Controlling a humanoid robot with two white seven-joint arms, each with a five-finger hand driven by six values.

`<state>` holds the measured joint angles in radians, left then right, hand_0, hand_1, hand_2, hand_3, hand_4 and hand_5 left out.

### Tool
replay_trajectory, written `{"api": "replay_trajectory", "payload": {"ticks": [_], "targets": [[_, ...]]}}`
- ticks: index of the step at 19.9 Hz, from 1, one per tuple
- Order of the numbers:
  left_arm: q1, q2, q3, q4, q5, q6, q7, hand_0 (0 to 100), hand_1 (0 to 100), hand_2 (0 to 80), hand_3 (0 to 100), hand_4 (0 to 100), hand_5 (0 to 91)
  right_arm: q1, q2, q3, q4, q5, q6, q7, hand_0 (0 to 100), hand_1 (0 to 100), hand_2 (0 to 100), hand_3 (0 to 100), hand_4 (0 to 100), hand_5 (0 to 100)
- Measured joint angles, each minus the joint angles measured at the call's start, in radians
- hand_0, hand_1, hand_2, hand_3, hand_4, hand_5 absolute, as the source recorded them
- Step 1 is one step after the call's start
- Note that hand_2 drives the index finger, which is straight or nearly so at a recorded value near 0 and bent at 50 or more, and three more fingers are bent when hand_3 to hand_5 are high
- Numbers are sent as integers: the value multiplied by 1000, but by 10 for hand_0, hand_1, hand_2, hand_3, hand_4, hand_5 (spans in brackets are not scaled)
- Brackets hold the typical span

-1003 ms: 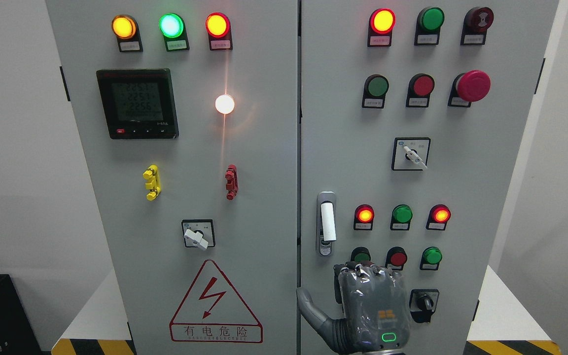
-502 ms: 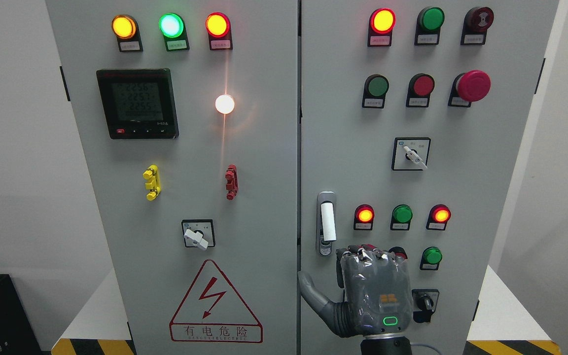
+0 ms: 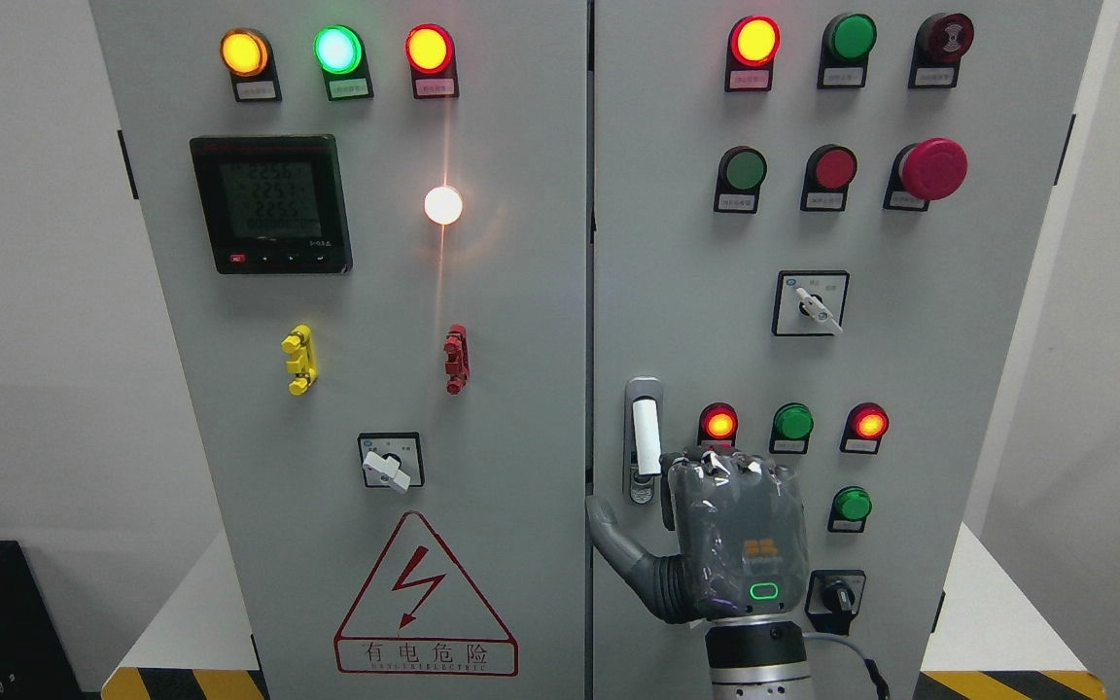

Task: Release door handle
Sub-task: 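Lift the right hand up onto the silver lever handle, then close the right hand fingers around the lever handle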

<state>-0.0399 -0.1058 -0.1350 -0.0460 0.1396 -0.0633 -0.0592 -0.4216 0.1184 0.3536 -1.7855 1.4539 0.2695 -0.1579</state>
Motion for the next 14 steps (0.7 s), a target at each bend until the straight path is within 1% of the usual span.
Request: {"api": "replay_trajectory", "payload": {"ticks": [14], "targets": [[0,0,0,0,0,-5,0,120,556,0,0,0,0,-35,6,-30,51,-6,1,5,212,301,952,1000,971,1000]]}}
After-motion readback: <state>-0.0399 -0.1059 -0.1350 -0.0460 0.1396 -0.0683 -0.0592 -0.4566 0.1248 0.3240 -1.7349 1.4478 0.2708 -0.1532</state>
